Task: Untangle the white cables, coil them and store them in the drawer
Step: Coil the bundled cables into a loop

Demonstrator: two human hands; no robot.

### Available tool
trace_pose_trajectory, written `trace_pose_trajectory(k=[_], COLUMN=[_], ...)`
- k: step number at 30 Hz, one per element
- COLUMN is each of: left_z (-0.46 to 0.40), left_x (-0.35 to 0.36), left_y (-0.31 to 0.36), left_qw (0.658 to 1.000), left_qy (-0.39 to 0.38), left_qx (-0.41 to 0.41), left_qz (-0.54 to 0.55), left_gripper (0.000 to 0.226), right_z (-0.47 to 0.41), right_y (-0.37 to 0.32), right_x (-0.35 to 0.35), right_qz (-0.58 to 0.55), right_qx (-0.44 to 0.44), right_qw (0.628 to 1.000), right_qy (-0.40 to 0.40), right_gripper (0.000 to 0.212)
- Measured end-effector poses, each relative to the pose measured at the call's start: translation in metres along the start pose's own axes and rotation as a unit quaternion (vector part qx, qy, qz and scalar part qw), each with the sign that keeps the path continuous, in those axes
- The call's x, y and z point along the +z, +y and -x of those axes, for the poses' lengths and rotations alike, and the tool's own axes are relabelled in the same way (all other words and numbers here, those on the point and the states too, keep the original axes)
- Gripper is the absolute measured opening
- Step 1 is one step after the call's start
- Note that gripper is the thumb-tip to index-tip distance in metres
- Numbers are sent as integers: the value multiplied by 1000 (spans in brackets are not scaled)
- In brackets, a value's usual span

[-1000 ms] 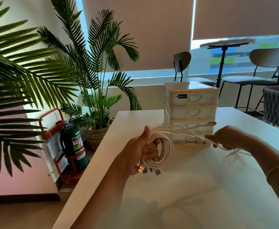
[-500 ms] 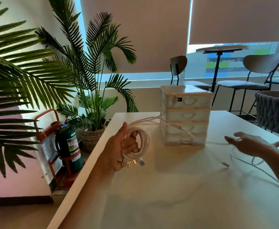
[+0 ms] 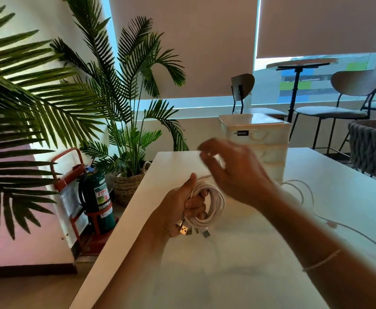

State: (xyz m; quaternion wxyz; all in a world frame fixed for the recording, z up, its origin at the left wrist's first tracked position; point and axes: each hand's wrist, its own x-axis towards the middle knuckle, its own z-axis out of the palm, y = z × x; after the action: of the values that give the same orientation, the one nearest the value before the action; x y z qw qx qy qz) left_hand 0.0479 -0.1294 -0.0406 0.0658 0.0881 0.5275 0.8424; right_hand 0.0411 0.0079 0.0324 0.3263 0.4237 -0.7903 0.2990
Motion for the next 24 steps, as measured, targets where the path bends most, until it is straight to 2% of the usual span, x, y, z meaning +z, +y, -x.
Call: trace_pose_trajectory(k=[2,3,7,11,15,18,21,24], left_z=[1,2,1,2,2,2,4,4], left_x=[1,1,-3,-2,-1,0,-2,-9], left_y=[-1,0,3,3,0,0,1,4], left_qw=[1000,1000,1000,998,989,981,977,979], left_qy=[-9,-13,-29,-32,-44,-50,-51,-30], left_qx=[-3,-1,9,1,-12,-22,-19,-11], left_qz=[-5,-5,-3,-62,-139,-188,-208,-202], left_gripper=[50,50,51,54,54,53,54,55], right_z=[2,4,14,19,11,9,16,26], right_y=[9,16,39,51,53,56,63,74], right_x=[16,19,21,17,3,0,-4,-18], right_qz=[23,22,-39,-137,-67,-42,-155,-226], right_qx=[67,101,184,240,225,236,273,278], right_qw=[983,974,970,951,949,943,921,890], right_qy=[-167,-199,-155,-138,-211,-232,-232,-282], right_gripper=[35,38,36,30,39,42,38,27])
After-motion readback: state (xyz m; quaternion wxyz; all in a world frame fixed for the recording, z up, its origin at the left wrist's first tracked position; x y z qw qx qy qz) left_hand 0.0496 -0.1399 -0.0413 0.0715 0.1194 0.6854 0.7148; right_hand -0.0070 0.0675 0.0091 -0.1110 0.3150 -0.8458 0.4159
